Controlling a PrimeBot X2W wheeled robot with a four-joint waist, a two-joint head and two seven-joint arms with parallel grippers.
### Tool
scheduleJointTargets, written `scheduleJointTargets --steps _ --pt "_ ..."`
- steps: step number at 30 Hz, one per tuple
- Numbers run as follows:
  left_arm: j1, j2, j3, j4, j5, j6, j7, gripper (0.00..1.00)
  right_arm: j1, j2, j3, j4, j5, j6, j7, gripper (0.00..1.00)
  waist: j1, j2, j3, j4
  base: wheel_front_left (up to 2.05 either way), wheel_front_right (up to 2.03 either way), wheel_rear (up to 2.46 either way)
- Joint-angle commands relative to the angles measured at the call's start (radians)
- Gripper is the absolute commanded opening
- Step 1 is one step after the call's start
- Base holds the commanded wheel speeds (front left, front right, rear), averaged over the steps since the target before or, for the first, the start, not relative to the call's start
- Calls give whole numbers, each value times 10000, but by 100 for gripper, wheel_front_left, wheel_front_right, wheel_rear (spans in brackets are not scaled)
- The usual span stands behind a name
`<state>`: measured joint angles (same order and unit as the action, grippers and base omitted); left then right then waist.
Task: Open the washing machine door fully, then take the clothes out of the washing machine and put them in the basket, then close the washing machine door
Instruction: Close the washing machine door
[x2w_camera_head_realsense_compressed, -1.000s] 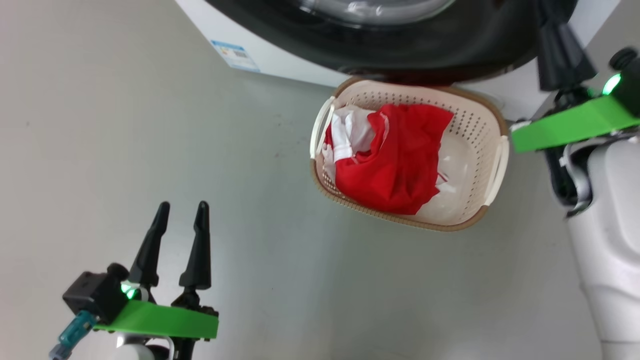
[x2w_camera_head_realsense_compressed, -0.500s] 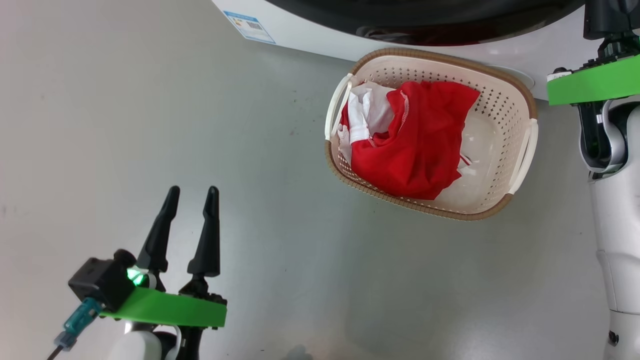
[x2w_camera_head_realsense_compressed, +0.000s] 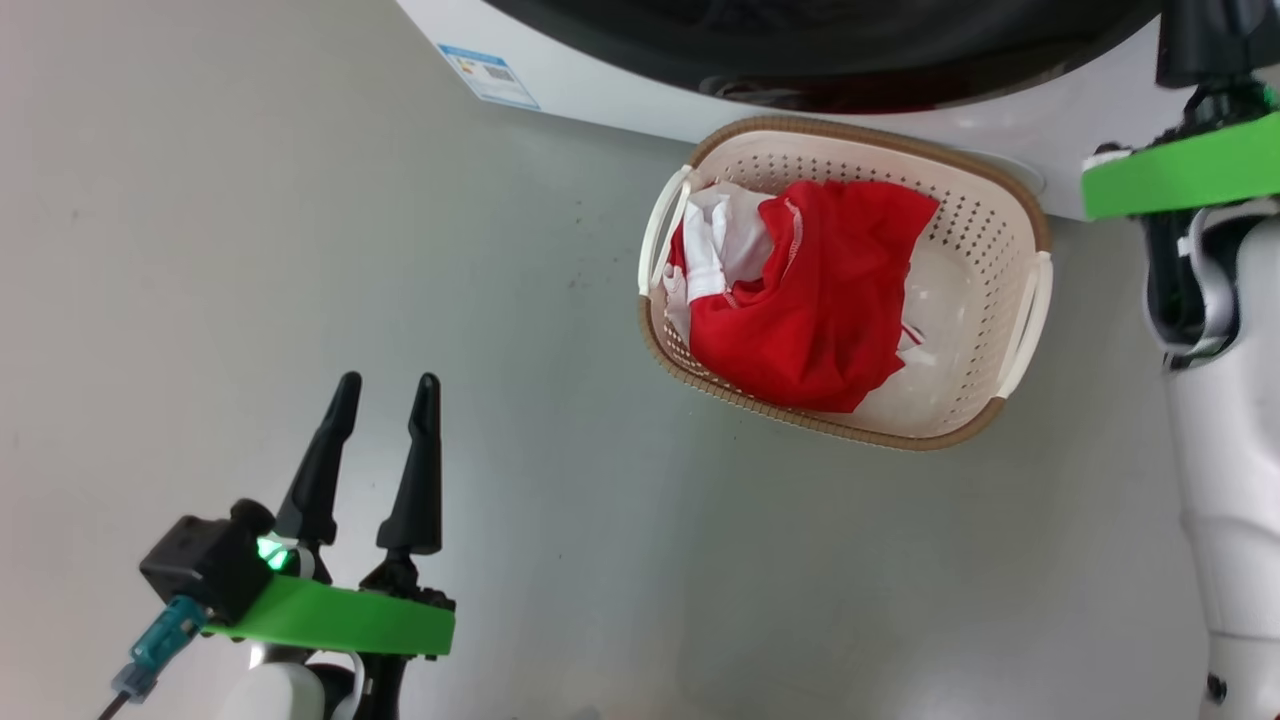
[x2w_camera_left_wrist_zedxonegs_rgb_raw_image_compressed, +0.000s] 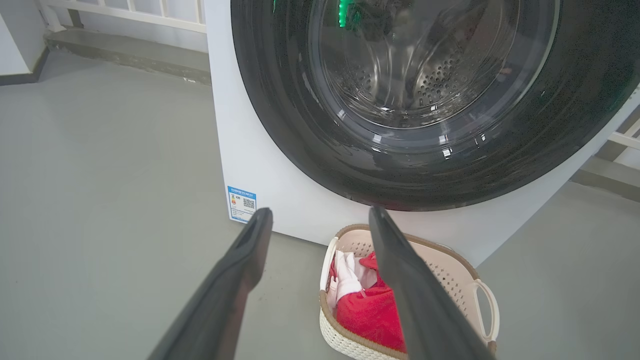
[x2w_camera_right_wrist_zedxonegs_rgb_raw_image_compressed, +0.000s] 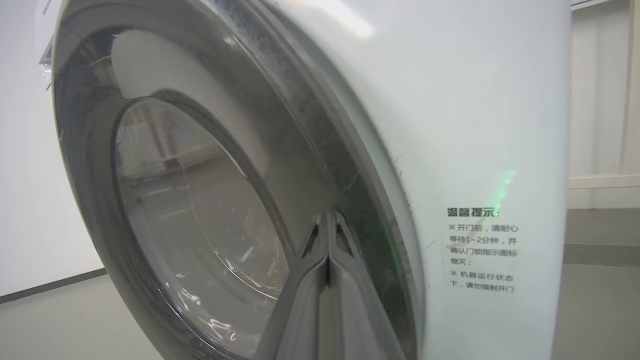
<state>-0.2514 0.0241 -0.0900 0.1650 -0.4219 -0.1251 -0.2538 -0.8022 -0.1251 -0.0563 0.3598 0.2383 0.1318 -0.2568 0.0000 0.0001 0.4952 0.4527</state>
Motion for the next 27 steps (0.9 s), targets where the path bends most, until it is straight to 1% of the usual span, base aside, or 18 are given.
scheduleJointTargets --steps 1,7,9,11,12,13,14,22,27 --pt "91 262 420 -202 149 -56 -80 100 427 243 388 -217 121 -11 -49 0 0 -1 -168 -124 0 0 0" --pt "310 262 661 -113 335 -56 -80 100 1466 341 872 -219 271 -11 -49 0 0 -1 -615 -446 0 0 0" --pt "393 262 763 -80 412 -56 -80 100 1826 371 992 -263 330 -11 -49 19 0 -1 -783 -570 0 0 0" --pt "477 262 864 -52 499 -56 -80 100 2180 388 1130 -332 372 -11 -49 43 0 -1 -957 -699 0 0 0" --pt "516 262 910 -44 551 -56 -80 100 2356 399 1174 -365 409 -11 -49 73 0 -1 -1044 -771 0 0 0" --pt "557 262 945 -37 606 -56 -80 100 2529 409 1209 -403 447 -11 -49 95 0 -1 -1135 -841 0 0 0" --pt "598 270 970 -32 651 -56 -80 100 2700 417 1241 -436 475 -11 -49 100 0 -1 -1216 -911 0 0 0" --pt "829 478 1058 -42 809 -56 -80 100 3914 463 1307 -717 678 -11 -49 100 0 -1 -1762 -1349 0 0 0" --pt "998 660 1151 -115 880 -56 -80 100 4691 544 1168 -1013 782 -11 -49 100 0 -1 -2087 -1716 0 0 0"
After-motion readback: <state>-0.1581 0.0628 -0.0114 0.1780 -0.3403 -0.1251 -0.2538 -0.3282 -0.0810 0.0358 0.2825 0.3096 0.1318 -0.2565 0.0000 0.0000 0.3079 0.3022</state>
